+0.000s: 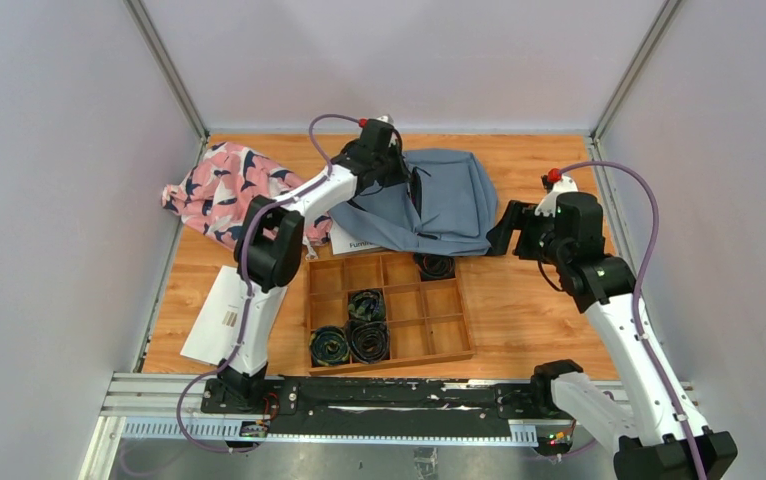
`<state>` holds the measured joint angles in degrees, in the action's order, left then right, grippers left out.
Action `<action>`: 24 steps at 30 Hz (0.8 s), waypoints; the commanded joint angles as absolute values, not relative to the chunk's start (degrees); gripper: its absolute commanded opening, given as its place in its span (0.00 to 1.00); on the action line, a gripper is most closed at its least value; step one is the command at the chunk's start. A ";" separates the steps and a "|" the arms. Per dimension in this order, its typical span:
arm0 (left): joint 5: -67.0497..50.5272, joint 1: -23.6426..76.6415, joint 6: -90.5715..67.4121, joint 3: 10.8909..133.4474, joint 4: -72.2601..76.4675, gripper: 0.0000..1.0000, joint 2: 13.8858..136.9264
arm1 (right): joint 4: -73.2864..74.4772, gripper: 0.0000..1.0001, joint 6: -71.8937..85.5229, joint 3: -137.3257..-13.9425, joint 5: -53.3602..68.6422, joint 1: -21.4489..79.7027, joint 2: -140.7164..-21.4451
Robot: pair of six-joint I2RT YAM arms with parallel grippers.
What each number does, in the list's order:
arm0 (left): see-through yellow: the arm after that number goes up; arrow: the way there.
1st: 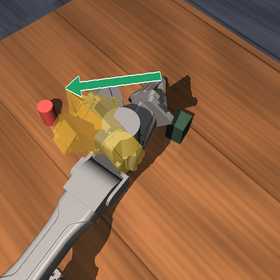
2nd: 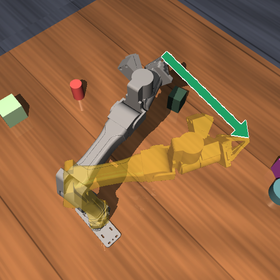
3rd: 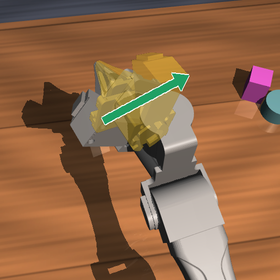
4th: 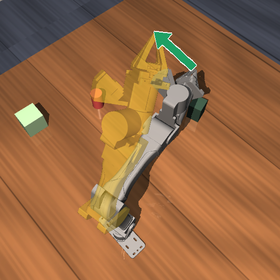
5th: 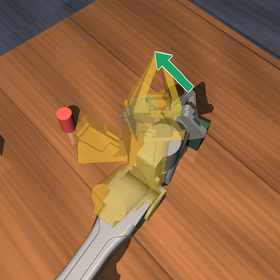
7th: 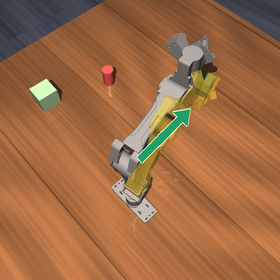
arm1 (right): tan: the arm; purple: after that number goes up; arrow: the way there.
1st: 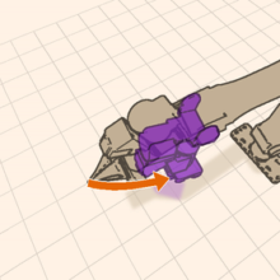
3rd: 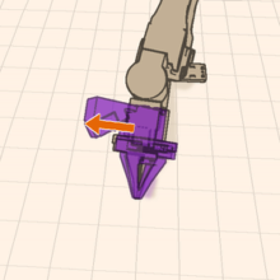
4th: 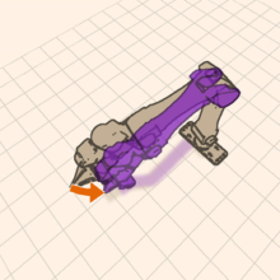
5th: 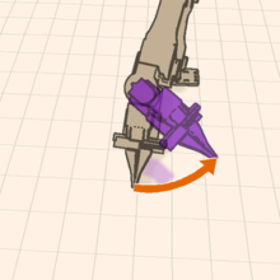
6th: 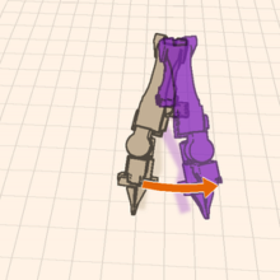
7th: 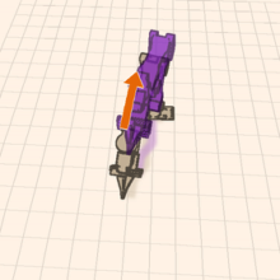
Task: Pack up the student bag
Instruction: Place the stationery in the student bag.
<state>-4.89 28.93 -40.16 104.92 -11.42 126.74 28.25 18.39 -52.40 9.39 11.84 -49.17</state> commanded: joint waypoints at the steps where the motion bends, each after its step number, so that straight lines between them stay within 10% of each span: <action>1: -5.72 30.91 -36.45 105.16 -16.88 0.00 124.71 | 27.48 0.79 19.34 -51.86 10.47 11.07 -49.01; 20: -12.49 31.45 -37.59 116.35 -30.51 0.00 132.42 | 27.87 0.78 20.54 -51.07 10.98 11.10 -47.98; 24: -12.01 31.46 -37.00 117.31 -32.37 0.32 132.22 | 27.31 0.77 21.40 -50.69 11.33 11.07 -48.04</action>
<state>-9.80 30.83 -37.93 116.03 -26.96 132.07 27.88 20.23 -51.75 10.94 11.84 -48.80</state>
